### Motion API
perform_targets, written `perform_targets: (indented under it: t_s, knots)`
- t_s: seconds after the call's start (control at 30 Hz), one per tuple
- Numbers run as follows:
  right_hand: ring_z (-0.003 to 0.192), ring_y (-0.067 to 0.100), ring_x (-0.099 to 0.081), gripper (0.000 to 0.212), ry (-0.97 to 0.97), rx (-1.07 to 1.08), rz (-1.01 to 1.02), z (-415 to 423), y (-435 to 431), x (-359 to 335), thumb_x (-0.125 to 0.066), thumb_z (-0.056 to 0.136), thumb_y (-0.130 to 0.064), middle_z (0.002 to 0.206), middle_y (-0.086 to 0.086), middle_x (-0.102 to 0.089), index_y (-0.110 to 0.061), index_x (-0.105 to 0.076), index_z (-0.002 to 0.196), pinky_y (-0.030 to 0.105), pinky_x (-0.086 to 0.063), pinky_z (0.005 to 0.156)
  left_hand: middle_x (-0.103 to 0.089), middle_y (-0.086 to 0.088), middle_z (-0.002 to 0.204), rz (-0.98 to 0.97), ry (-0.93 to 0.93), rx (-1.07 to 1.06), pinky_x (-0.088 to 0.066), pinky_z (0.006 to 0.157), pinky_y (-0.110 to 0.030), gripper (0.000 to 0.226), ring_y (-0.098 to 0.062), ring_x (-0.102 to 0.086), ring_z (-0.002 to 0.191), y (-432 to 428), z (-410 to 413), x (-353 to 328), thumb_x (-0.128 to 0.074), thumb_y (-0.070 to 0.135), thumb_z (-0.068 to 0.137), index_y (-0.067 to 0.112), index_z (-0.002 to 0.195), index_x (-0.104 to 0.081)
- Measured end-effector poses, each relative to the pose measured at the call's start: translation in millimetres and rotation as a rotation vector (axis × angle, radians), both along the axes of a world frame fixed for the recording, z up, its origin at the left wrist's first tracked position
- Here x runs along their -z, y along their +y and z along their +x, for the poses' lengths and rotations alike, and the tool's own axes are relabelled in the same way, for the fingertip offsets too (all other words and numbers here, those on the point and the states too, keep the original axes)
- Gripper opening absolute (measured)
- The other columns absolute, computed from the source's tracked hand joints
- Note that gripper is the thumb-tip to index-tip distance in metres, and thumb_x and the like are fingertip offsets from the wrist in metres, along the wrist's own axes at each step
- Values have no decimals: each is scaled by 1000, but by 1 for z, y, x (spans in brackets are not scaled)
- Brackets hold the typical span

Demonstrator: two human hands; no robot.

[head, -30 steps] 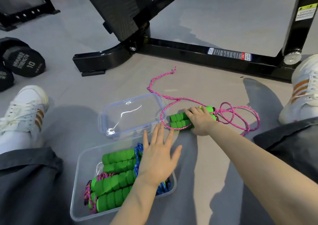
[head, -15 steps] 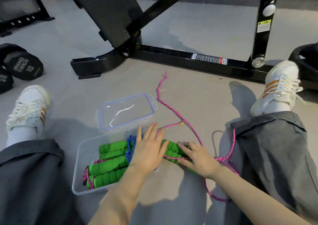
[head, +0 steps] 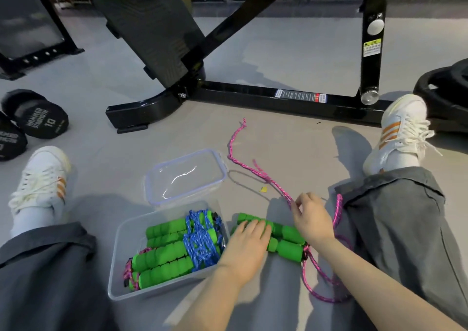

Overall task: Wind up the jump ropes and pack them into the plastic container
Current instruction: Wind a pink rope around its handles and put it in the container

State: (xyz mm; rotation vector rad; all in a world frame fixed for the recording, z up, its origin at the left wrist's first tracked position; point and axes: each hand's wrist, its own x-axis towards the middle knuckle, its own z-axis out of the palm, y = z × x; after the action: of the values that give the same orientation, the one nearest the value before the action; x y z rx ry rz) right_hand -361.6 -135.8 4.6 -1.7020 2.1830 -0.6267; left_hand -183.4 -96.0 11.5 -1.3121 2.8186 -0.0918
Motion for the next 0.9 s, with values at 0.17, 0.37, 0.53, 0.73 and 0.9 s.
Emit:
perform_targets:
  t_s: [0.17, 0.37, 0.53, 0.73, 0.9]
  knots:
    - [93, 37, -59, 30, 185, 36, 96, -15, -5, 4, -47, 94, -27, 96, 18, -61, -1, -62, 89, 37, -46, 71, 10, -19, 158, 222, -289, -119, 2, 118, -48, 81, -33, 9, 146, -22, -17, -2, -44, 1, 92, 12, 152, 9]
    - [89, 36, -61, 25, 47, 50, 150, -16, -10, 13, -47, 93, -23, 93, 18, -66, -4, -62, 100, 37, -48, 71, -22, -23, 148, 170, -346, -51, 0, 117, -51, 83, -38, -17, 140, -33, -21, 5, -54, 5, 88, 11, 153, -1]
    - [87, 32, -62, 35, -109, 26, 101, -13, -7, 13, -51, 93, -33, 84, 11, -67, -13, -48, 121, 37, -46, 70, -33, -20, 136, 36, -247, 24, -1, 117, -48, 80, -37, -30, 129, -32, -18, -3, -56, 12, 90, 14, 152, -7]
    - [106, 14, -55, 63, -161, -405, 19, -13, 18, -21, -45, 85, -64, 116, -4, -59, -22, -45, 131, 28, -41, 92, -56, -14, 111, -143, -178, 11, -33, 108, -46, 81, -30, -56, 106, -31, -1, -25, -75, 25, 70, 17, 143, -42]
    - [128, 18, -38, 98, 160, -775, 13, 4, 24, -33, -54, 67, -64, 142, 0, -36, -22, -19, 148, 29, -31, 108, -63, -10, 92, -302, -80, 55, -48, 88, -42, 97, -27, -61, 85, -22, 35, -45, -87, 54, 45, 13, 129, -60]
